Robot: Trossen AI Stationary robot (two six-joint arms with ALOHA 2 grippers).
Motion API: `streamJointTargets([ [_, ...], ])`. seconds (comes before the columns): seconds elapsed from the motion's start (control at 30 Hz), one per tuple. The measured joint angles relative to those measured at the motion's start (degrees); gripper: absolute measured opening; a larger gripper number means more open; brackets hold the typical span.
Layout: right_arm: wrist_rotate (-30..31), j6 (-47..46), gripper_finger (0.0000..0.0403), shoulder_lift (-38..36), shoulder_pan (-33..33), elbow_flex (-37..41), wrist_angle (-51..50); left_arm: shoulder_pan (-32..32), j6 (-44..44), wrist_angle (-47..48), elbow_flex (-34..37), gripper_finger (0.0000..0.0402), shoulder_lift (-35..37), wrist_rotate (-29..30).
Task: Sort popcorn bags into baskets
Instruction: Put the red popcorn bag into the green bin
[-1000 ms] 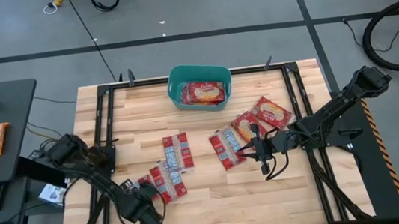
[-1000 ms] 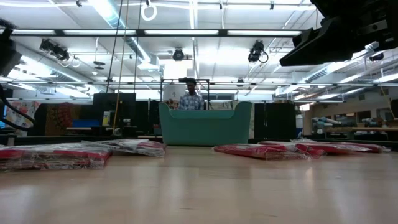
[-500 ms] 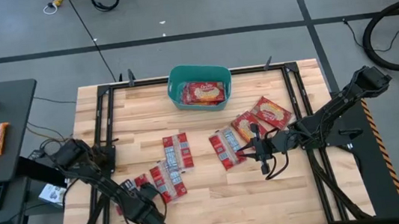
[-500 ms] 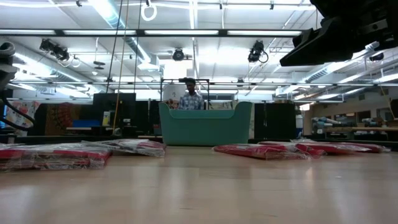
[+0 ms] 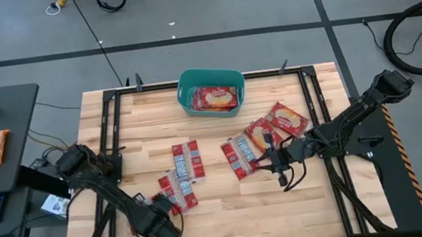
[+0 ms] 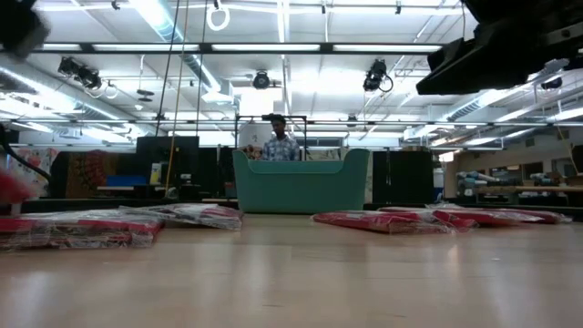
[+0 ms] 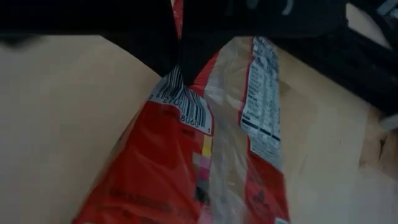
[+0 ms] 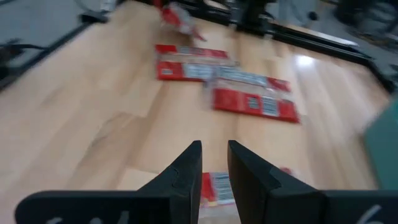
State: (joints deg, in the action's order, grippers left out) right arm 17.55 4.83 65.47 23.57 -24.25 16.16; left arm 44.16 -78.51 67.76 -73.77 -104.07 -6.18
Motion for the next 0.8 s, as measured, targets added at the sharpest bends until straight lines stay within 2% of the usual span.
streamJointTargets([
  [0.1,-3.0,1.6,0.0082,0.0,0.0,0.0,0.0,-1.3,0.2,1.3,-3.8,0.0009,2.3,0.5],
  [0.3,-5.6,3.6,0.0085,0.0,0.0,0.0,0.2,-3.9,3.2,-0.4,-7.4,0.0008,5.5,8.0],
  [0.53,-5.6,5.9,0.0133,4.2,0.0,0.0,7.4,-10.6,17.1,-11.4,-7.4,0.0007,5.4,13.7],
  [0.63,-3.0,5.6,0.0157,7.2,-0.5,0.0,11.8,-13.9,24.6,-14.9,-7.4,0.0007,5.4,17.3],
  [0.7,-0.5,5.7,0.0169,8.3,-1.2,0.0,12.1,-16.7,29.2,-15.8,-7.4,0.0007,5.4,16.9],
  [0.8,0.8,5.9,0.0180,8.4,-2.9,0.0,10.9,-22.0,36.4,-16.1,-7.3,0.0007,5.4,12.7],
])
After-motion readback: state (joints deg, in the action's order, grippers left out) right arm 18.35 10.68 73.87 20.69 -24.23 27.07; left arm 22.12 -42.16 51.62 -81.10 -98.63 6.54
